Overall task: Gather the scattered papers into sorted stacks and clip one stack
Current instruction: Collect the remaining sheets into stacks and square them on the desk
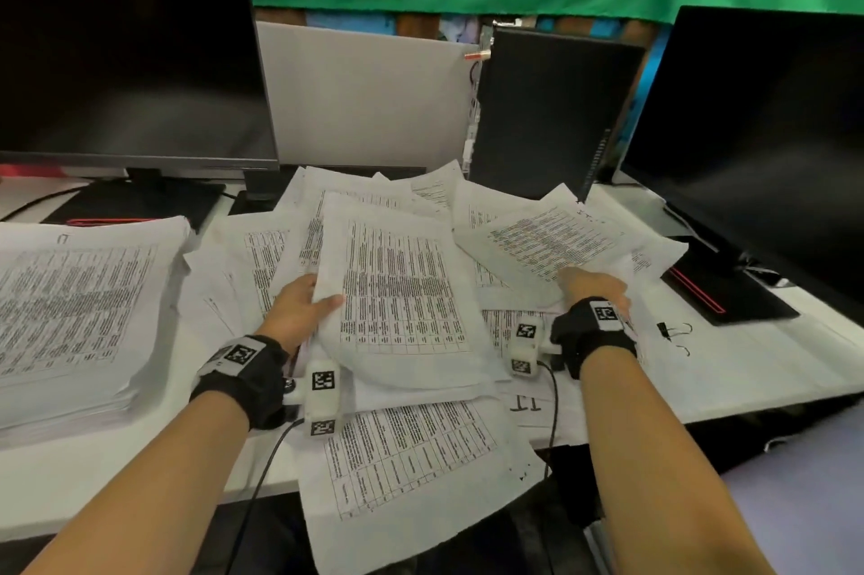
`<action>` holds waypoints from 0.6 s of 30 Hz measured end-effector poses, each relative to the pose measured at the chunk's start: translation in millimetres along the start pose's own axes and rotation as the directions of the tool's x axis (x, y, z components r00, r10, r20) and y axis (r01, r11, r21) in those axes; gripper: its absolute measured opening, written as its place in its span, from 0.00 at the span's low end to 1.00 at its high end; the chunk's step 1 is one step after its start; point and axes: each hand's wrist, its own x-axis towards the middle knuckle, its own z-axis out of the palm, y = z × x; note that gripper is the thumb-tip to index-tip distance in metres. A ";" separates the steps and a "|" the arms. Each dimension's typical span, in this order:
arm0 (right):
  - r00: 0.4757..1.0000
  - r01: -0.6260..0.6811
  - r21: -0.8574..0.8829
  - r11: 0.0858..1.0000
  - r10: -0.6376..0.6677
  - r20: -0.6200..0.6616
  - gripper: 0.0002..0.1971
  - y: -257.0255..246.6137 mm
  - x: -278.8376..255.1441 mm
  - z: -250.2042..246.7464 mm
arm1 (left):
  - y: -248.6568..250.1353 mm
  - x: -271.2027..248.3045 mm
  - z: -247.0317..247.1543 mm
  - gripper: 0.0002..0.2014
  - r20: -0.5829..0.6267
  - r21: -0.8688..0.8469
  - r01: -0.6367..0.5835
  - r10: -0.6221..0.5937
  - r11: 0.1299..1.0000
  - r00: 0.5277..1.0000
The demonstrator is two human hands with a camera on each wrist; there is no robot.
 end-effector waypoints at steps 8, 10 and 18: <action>0.905 0.183 0.106 0.977 -0.210 0.370 0.34 -9.8 5.3 4.9 | -2.8 -3.6 -3.6 0.14 -0.113 -0.135 -0.006 -0.010 0.991 0.994; 0.898 0.184 0.197 0.963 -0.246 0.364 0.31 -15.0 1.8 11.2 | -4.8 -0.3 -4.0 0.14 -0.140 -0.144 0.016 -0.037 0.989 0.989; 0.898 0.126 0.738 0.663 -0.392 0.199 0.16 -39.5 -32.4 -16.0 | -10.0 7.5 -6.6 0.16 -0.208 -0.172 0.032 -0.068 0.984 0.976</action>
